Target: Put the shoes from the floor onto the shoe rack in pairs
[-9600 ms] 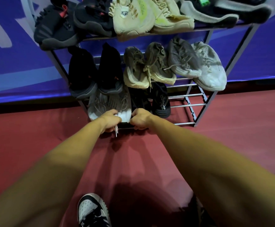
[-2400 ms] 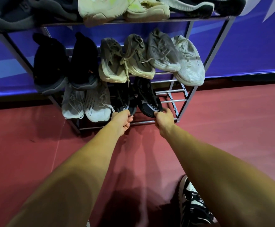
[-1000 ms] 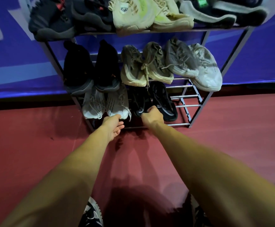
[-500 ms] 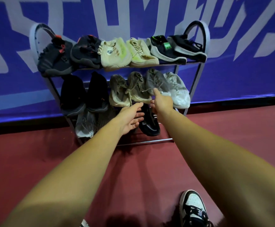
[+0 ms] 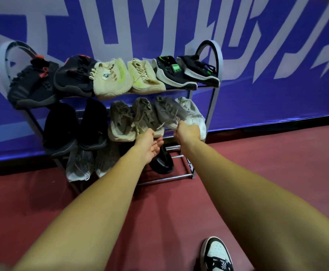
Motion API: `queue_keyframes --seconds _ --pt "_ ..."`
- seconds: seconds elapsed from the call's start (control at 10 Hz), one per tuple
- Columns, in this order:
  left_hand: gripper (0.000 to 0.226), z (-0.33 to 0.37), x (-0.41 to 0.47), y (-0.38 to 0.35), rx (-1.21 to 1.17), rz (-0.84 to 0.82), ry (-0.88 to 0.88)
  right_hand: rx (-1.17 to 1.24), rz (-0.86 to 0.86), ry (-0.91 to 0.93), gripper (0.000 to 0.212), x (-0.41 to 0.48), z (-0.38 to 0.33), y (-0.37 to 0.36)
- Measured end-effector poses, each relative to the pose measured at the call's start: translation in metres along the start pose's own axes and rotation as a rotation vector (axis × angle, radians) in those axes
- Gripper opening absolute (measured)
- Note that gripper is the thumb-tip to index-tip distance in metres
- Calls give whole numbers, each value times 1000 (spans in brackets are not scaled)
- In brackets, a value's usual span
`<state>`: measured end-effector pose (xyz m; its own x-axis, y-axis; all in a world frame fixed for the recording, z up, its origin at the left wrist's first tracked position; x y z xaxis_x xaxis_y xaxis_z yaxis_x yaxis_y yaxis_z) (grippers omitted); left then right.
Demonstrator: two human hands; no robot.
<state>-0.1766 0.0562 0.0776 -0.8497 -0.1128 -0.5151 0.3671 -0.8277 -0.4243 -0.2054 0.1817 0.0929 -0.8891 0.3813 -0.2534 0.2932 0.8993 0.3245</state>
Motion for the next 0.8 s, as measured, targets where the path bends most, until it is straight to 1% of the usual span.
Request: queue_keyframes --seconds 0.1,0.2,0.3,0.4,0.5,0.6,0.7,0.8 --pt "31 0 2 6 -21 -16 22 21 -29 -11 49 1 14 1" --pt "37 3 3 15 0 -25 14 37 31 28 37 5 3 7" --pt "27 3 0 19 46 -27 -12 8 47 34 32 5 -1 8" --pt "32 3 2 20 53 -32 -15 -31 -30 -12 30 5 15 2" --pt "25 6 -4 16 81 -25 -9 -48 -65 1 28 1 17 -1" --pt "24 12 -10 18 131 12 -49 -41 -135 16 31 1 11 -6" --pt "23 22 -26 26 187 35 -61 -105 -190 -8 52 9 11 -12" --pt "18 30 -45 40 267 22 -66 -216 -169 13 77 25 15 -18"
Point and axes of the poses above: each hand's wrist, its own x-axis towards the middle knuckle, its own y-axis out of the back of the hand, z = x × y, the point moved 3 cm from there along x, towards the middle knuckle, and after that the axes turned 13 degrees about -x, right-handed, at the moved point
